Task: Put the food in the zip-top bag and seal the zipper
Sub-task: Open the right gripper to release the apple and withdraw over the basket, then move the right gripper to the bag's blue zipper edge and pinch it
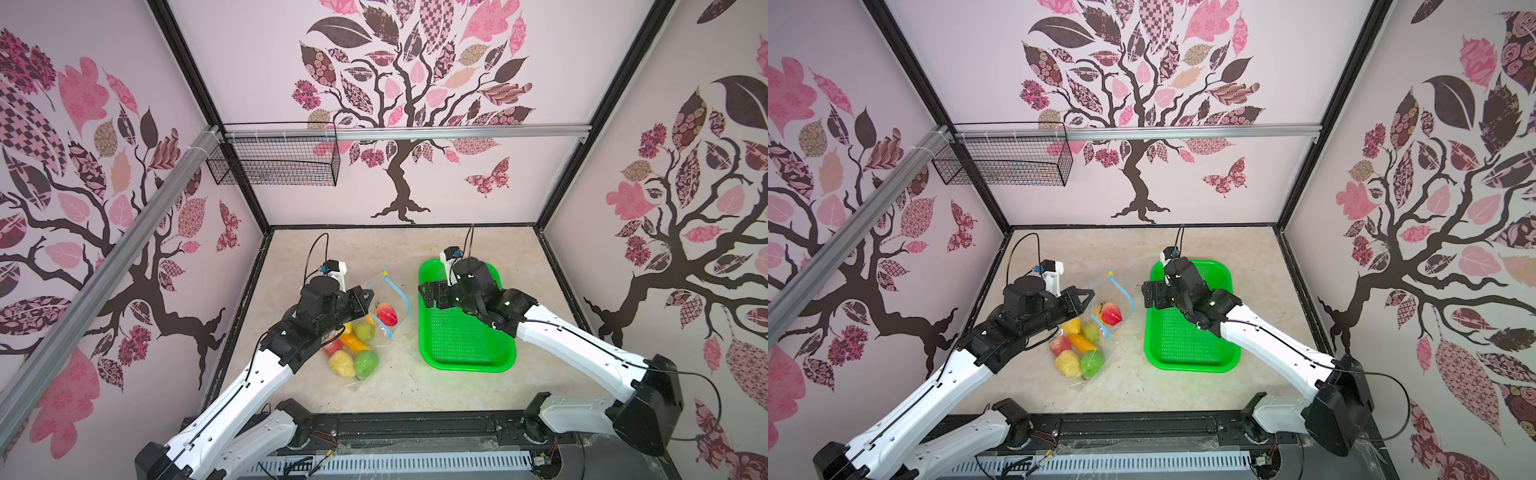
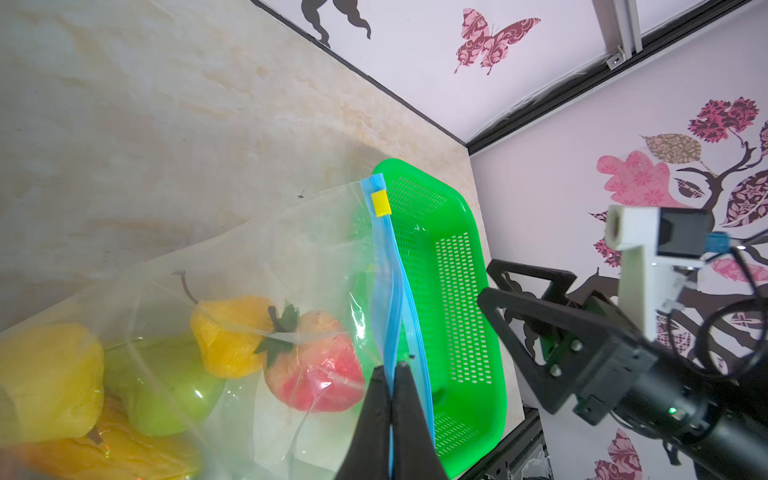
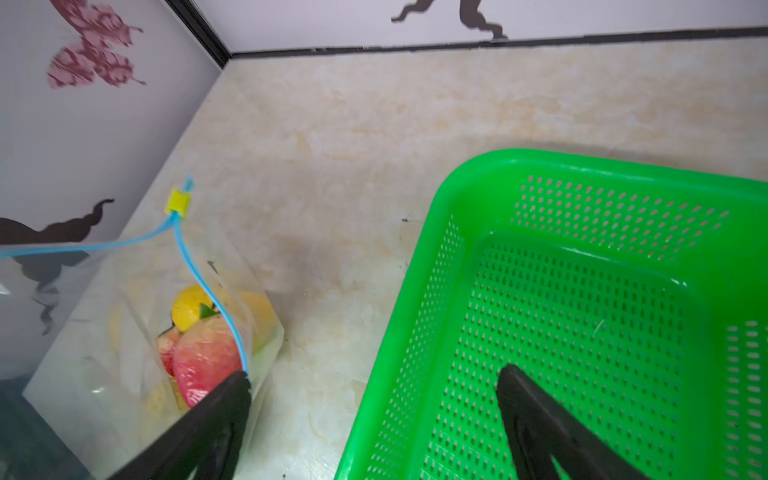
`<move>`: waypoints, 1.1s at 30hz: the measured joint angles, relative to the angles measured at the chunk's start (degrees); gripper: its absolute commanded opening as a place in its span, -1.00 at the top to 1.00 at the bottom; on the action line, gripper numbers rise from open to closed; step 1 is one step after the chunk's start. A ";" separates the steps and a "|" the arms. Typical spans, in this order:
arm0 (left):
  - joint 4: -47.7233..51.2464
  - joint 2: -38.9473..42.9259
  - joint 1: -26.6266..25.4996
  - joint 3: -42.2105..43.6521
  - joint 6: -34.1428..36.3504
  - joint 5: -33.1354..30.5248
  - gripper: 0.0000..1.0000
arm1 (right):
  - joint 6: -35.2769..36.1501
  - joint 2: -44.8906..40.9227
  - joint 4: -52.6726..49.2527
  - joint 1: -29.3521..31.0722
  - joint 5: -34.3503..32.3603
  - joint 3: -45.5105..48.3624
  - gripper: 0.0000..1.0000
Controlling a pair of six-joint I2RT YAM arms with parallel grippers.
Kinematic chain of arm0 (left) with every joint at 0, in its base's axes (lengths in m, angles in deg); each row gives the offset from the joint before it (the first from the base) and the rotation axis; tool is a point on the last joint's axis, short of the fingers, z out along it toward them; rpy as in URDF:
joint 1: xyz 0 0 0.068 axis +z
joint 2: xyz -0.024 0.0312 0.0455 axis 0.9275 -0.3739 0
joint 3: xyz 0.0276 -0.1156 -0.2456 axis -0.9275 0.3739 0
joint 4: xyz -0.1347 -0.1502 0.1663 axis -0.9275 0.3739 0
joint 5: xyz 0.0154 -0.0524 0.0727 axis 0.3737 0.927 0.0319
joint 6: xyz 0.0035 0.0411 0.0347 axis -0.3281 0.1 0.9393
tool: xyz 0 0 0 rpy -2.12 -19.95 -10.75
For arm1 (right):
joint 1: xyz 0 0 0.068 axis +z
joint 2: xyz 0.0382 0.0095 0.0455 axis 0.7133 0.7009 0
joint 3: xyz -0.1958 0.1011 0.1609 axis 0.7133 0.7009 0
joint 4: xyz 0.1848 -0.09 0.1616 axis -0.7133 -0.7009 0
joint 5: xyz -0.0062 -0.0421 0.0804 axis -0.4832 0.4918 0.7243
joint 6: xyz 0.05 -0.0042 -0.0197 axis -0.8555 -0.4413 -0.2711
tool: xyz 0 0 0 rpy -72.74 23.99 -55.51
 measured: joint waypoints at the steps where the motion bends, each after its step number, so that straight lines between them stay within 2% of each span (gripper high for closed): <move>1: 0.28 0.39 0.04 0.00 0.07 -0.44 1.00 | -0.02 1.49 -0.44 0.07 0.04 -0.04 -0.95; 9: 1.44 1.22 0.31 0.07 0.07 -2.10 1.00 | -1.27 14.60 -3.76 0.57 1.33 -0.79 -0.99; 16: 1.44 1.18 0.31 0.28 0.02 -2.10 1.00 | -1.90 22.14 -8.81 1.66 -3.28 -6.25 -0.99; 20: 1.46 1.16 0.31 0.28 0.02 -2.10 1.00 | -1.90 22.16 -9.90 1.18 -6.45 -5.73 -0.99; 29: 1.44 0.98 0.31 0.28 0.02 -2.10 1.00 | 1.03 19.63 -11.87 -5.07 -12.72 -0.52 -0.99; 33: 1.42 0.85 0.31 0.28 0.00 -2.08 1.00 | 2.93 17.64 -13.53 -5.14 -12.79 -0.94 -0.99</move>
